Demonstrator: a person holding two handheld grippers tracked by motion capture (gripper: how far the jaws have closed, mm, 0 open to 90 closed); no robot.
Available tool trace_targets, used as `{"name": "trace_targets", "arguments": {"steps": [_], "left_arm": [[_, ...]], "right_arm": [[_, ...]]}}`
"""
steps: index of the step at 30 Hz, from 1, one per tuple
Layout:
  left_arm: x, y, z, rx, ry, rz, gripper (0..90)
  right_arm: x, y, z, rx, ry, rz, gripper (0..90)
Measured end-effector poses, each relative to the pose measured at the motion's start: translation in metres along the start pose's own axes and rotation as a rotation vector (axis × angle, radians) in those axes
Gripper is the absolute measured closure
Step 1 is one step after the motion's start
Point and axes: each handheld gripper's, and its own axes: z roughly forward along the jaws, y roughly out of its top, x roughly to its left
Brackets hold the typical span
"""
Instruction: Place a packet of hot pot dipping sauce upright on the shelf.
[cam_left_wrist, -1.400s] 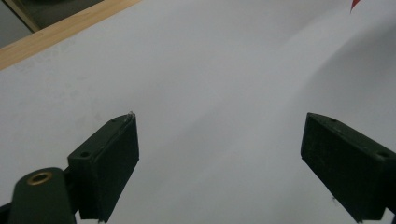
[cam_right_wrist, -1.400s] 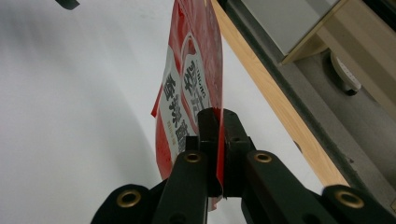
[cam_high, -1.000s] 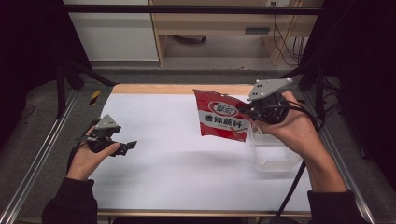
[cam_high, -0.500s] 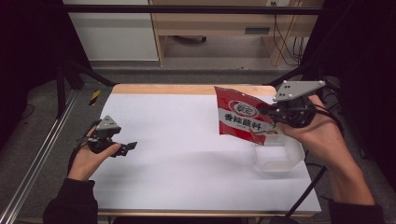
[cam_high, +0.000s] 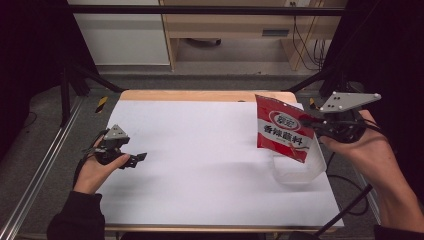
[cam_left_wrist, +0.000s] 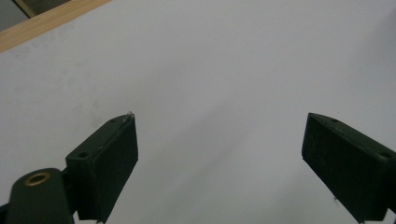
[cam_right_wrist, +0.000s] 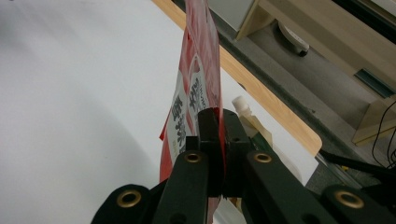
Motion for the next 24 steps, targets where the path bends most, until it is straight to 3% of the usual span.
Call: {"name": "trace_targets", "arguments": {"steps": [24], "left_arm": [[0.001, -0.001, -0.001, -0.003, 0.001, -0.004, 10.9]], "right_arm": [[-0.030, -0.029, -0.004, 0.059, -0.038, 0.077, 90.0]]}}
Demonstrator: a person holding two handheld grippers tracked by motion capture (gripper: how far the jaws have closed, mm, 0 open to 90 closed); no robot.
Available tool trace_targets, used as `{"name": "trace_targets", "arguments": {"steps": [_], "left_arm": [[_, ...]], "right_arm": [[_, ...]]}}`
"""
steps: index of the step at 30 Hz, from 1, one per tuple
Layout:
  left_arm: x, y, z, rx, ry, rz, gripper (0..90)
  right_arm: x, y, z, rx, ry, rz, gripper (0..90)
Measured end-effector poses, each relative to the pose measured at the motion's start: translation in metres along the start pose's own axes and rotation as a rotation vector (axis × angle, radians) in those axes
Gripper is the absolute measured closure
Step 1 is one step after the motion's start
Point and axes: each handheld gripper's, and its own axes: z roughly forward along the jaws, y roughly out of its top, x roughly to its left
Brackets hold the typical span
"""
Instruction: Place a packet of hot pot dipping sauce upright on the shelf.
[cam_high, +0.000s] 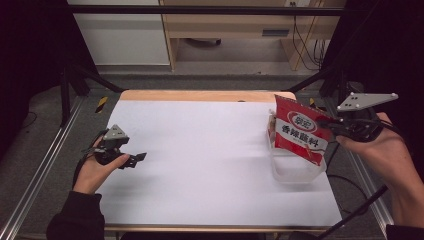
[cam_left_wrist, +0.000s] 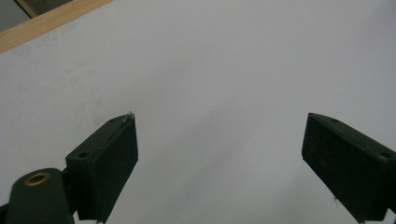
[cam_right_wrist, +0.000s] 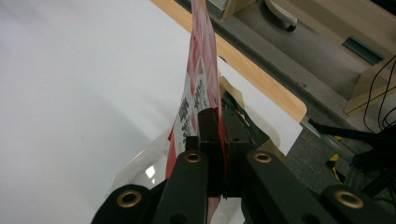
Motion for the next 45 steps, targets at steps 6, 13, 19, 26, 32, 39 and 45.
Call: {"name": "trace_targets", "arguments": {"steps": [6, 13, 19, 26, 32, 39, 45], "left_arm": [[0.001, 0.000, 0.000, 0.004, 0.002, 0.002, 10.7], [0.000, -0.001, 0.001, 0.007, 0.003, 0.000, 10.7], [0.000, -0.001, 0.002, 0.010, 0.002, 0.003, 10.7], [0.001, -0.001, 0.002, 0.013, 0.004, 0.002, 10.7], [0.002, -0.003, 0.002, 0.015, 0.007, -0.002, 10.7], [0.003, -0.004, 0.002, 0.022, 0.009, 0.000, 10.7], [0.002, -0.004, 0.003, 0.023, 0.010, 0.000, 10.7]], "right_arm": [[-0.001, -0.011, 0.017, 0.021, 0.007, 0.017, 90.0], [0.001, -0.024, 0.031, 0.024, 0.029, 0.043, 89.9], [-0.001, -0.038, 0.033, 0.016, 0.027, 0.085, 89.8], [-0.005, -0.054, 0.025, 0.035, 0.014, 0.118, 89.6], [-0.008, -0.068, 0.024, 0.035, 0.009, 0.147, 89.6], [-0.012, -0.077, 0.024, 0.045, 0.011, 0.160, 88.6], [-0.012, -0.082, 0.024, 0.060, 0.024, 0.174, 79.2]]}}
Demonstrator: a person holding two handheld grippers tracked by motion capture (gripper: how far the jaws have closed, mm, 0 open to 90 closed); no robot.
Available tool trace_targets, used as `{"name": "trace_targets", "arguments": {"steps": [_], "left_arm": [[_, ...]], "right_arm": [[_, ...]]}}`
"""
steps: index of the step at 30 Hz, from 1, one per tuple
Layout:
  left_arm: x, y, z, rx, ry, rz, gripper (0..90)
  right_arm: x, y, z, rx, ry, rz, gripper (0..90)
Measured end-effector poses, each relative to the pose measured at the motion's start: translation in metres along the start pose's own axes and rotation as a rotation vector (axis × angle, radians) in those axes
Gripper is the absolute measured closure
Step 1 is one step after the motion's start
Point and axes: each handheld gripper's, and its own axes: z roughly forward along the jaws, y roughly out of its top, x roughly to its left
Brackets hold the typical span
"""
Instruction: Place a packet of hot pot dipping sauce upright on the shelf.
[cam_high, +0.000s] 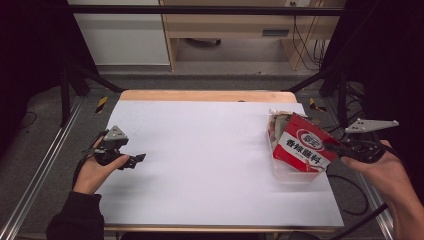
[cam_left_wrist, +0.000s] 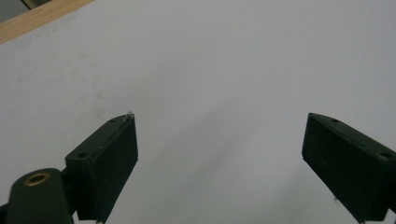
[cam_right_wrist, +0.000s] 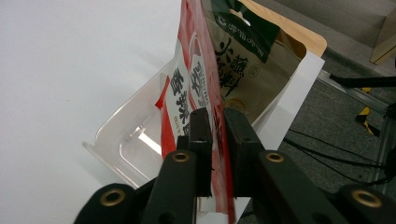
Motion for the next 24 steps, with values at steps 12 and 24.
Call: {"name": "trace_targets", "arguments": {"steps": [12, 24], "left_arm": [[-0.002, 0.000, 0.002, 0.009, -0.003, 0.007, 10.7], [-0.002, 0.000, 0.002, 0.006, -0.002, 0.006, 10.7]], "right_arm": [[0.016, 0.029, 0.008, -0.019, -0.069, -0.034, 35.9], [0.035, 0.075, 0.020, -0.037, -0.115, -0.062, 21.3]]}}
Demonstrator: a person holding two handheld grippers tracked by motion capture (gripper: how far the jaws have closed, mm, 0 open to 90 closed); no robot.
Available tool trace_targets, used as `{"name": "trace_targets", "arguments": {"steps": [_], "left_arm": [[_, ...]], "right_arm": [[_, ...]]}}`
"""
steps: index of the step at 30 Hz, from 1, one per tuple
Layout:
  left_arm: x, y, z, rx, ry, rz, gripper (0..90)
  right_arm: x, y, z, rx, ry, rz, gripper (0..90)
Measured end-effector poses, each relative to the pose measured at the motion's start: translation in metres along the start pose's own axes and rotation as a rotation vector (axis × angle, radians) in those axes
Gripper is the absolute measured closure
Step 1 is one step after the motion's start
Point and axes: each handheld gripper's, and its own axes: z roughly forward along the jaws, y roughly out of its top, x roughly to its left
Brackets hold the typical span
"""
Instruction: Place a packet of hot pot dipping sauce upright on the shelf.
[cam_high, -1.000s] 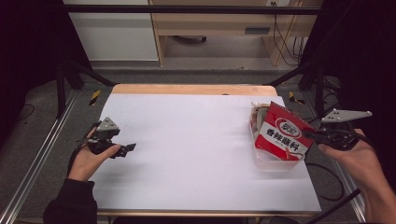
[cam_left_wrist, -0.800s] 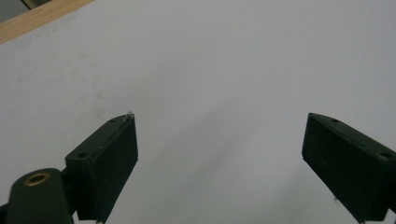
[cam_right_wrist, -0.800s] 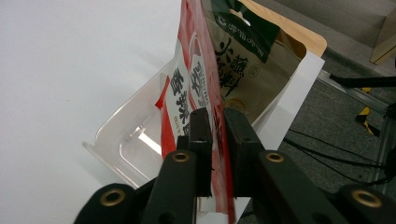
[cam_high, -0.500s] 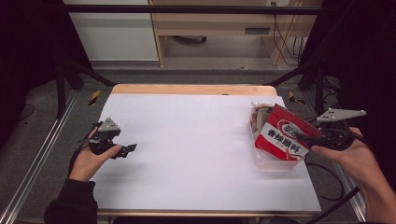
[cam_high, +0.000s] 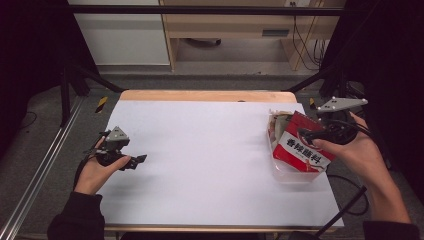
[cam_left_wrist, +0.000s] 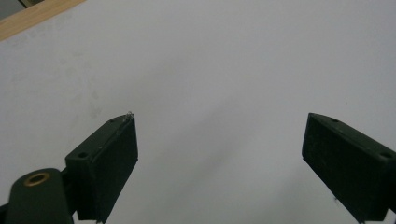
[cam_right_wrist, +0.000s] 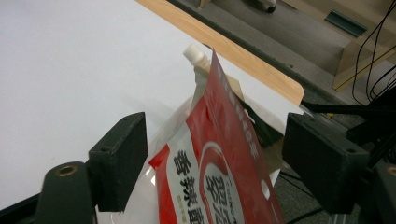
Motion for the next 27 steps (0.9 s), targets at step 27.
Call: {"name": "trace_targets", "arguments": {"steps": [27], "left_arm": [[0.004, -0.001, -0.004, -0.014, 0.009, -0.013, 10.6]], "right_arm": [[0.041, 0.063, 0.001, -0.099, -0.077, 0.019, 15.6]]}}
